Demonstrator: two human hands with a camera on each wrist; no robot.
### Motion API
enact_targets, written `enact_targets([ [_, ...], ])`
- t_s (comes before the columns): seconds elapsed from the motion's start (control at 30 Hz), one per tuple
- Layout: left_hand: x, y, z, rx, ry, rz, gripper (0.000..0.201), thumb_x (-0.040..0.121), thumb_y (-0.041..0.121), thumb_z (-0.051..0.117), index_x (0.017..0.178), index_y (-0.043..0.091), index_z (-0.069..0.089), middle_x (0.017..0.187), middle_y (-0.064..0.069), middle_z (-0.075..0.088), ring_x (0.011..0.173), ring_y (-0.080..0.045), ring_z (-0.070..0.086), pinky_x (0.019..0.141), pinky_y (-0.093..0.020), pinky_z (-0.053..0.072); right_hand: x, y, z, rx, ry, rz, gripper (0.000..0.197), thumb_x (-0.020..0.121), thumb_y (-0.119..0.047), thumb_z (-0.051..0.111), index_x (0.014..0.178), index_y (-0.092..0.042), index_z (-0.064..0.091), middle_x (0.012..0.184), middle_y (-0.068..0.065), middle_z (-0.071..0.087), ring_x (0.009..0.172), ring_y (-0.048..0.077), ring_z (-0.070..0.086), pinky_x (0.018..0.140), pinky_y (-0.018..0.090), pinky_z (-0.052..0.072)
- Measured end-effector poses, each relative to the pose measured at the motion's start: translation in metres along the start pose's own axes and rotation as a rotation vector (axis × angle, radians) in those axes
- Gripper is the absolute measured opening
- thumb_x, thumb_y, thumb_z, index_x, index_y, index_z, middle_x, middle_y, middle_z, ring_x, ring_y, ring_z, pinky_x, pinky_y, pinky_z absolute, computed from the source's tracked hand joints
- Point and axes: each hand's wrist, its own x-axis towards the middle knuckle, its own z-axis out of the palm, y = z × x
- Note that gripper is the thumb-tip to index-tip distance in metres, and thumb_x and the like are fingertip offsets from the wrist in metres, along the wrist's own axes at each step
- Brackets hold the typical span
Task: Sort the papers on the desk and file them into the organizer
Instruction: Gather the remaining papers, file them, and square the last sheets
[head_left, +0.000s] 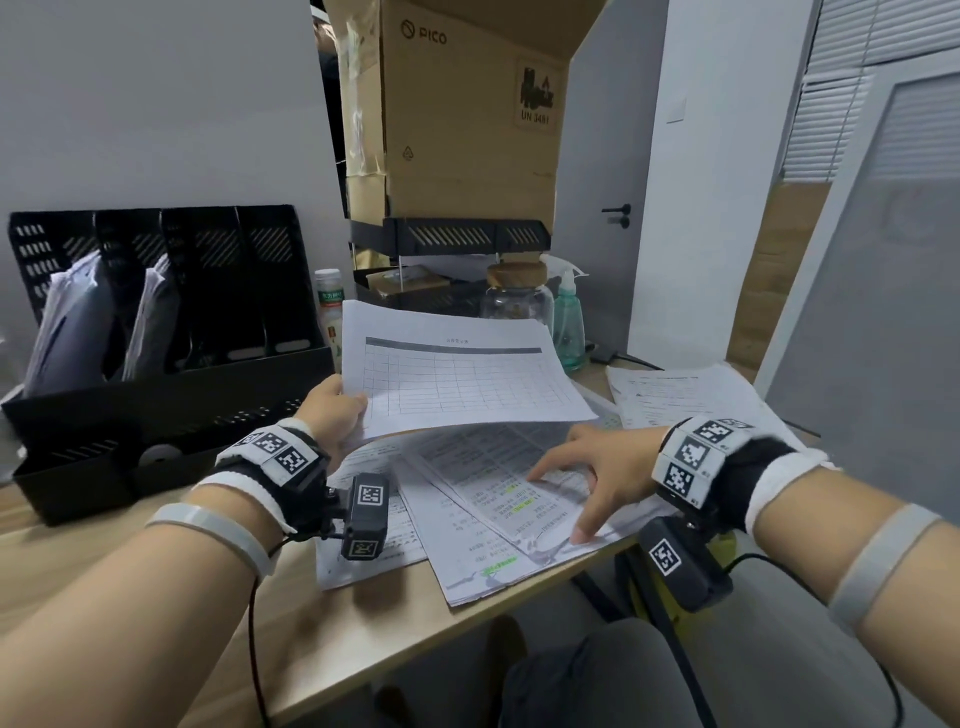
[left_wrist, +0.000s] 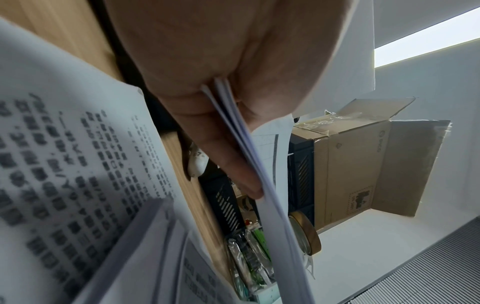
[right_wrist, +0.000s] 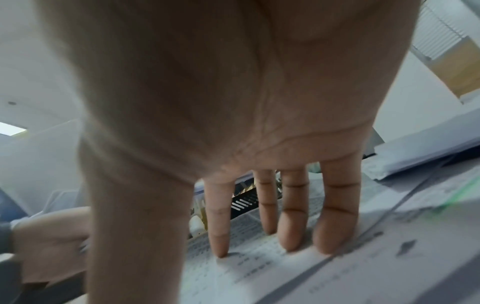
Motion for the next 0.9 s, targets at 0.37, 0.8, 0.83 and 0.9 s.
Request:
enact_targets([
  [0.37,-0.001,-0.013,-0.01,0.092,-0.049,-0.041,0.04,0.102,-0.005,0.04,0.14,0.004,0.049,0.143,-0.02,0.058,0.126,-0.039,0.058,0.106,-0.052,0.049,0.006,-0.018,0.014,-0.018,0.259,-0.247,0.04,0.079,-0.057,0.07,0.117,-0.044,0.069,0.116,-0.014,0.057,0.078,-0.008,0.045,0.072,0.015,0.035],
  [0.8,-0.003,-0.006,-0.033,0.098,-0.019,-0.025,0.028,0.104,-0.005,0.039,0.122,0.011,0.053,0.121,-0.015,0.063,0.089,-0.024,0.065,0.064,-0.033,0.052,0.001,-0.014,-0.058,0.416,0.915,-0.225,0.018,0.086,-0.013,0.047,0.082,-0.004,0.062,0.078,0.017,0.068,0.074,0.037,0.066,0.074,0.052,0.058],
  [0.83,-0.002,-0.006,-0.034,0.101,-0.026,-0.025,0.028,0.104,-0.005,0.039,0.122,0.012,0.053,0.12,-0.014,0.063,0.09,-0.025,0.065,0.064,-0.034,0.052,-0.002,-0.014,-0.069,0.596,0.941,-0.255,0.019,0.088,-0.007,0.046,0.086,-0.003,0.064,0.08,0.017,0.069,0.074,0.034,0.067,0.076,0.049,0.06],
  [0.9,0.0,-0.008,-0.037,0.116,-0.037,-0.024,0.029,0.103,-0.005,0.04,0.122,0.012,0.054,0.12,-0.014,0.064,0.099,-0.029,0.066,0.071,-0.037,0.056,-0.011,-0.018,-0.091,0.963,0.954,-0.329,0.026,0.093,0.006,0.04,0.082,-0.002,0.063,0.081,0.016,0.064,0.074,0.028,0.064,0.074,0.036,0.062],
])
